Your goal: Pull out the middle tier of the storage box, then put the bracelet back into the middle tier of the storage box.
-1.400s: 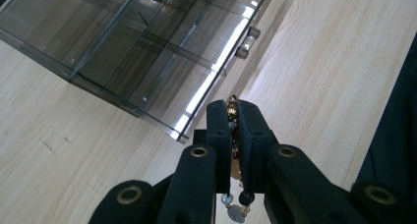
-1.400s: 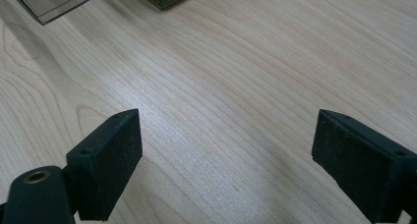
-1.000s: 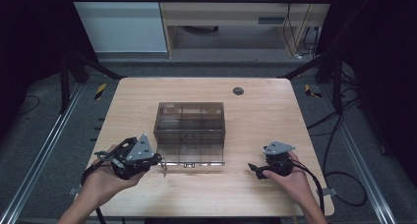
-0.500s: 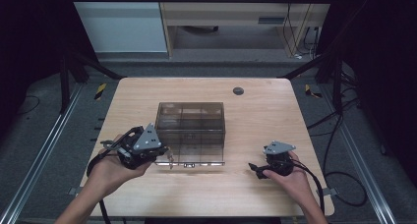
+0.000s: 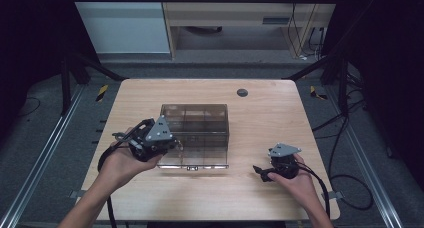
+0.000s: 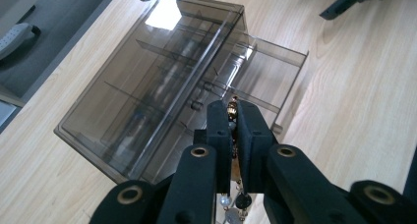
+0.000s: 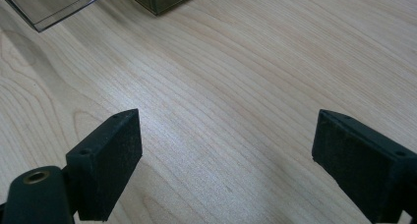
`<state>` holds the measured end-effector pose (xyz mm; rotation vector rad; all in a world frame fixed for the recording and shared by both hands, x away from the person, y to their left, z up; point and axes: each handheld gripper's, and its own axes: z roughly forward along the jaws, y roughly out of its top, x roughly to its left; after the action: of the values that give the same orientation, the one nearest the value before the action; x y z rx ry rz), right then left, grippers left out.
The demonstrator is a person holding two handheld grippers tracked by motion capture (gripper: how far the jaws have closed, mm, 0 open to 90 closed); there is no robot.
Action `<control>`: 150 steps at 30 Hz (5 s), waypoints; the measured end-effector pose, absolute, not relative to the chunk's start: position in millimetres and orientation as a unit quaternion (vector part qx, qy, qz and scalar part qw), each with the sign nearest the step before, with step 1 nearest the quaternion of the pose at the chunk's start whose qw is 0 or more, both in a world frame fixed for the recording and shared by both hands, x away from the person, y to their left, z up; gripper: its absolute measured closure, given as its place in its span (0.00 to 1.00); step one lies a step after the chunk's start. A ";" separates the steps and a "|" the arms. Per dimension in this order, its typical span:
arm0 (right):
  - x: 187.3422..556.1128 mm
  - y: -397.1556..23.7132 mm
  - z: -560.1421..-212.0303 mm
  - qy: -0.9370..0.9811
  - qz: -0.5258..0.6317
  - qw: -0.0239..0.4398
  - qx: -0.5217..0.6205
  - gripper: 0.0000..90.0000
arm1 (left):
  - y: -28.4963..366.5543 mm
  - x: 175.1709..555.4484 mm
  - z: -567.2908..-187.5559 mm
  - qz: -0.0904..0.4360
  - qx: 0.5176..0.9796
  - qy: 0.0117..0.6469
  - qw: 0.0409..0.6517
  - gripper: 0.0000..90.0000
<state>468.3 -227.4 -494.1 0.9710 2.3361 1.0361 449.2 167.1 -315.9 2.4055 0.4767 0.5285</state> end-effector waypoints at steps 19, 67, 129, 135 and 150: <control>468.1 -229.1 -492.9 0.836 0.372 0.206 0.348 0.13 | 132.4 470.7 -319.9 0.201 0.915 0.173 0.305 0.95; 468.4 -230.1 -494.4 0.834 0.373 0.203 0.352 0.13 | 129.4 484.0 -381.1 0.175 0.923 0.190 0.286 0.95; 468.1 -234.1 -494.0 0.832 0.373 0.205 0.356 0.13 | 122.0 480.8 -420.1 0.170 0.912 0.213 0.305 0.79; 467.1 -233.7 -493.2 0.831 0.374 0.206 0.356 0.13 | 125.2 477.7 -417.5 0.173 0.911 0.213 0.307 0.79; 460.7 -227.3 -484.2 0.827 0.393 0.209 0.343 0.17 | 133.8 468.9 -410.4 0.184 0.906 0.215 0.314 0.73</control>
<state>460.7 -227.3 -484.2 0.9541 2.3015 1.0920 468.9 133.8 -410.4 2.3895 0.5675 0.4853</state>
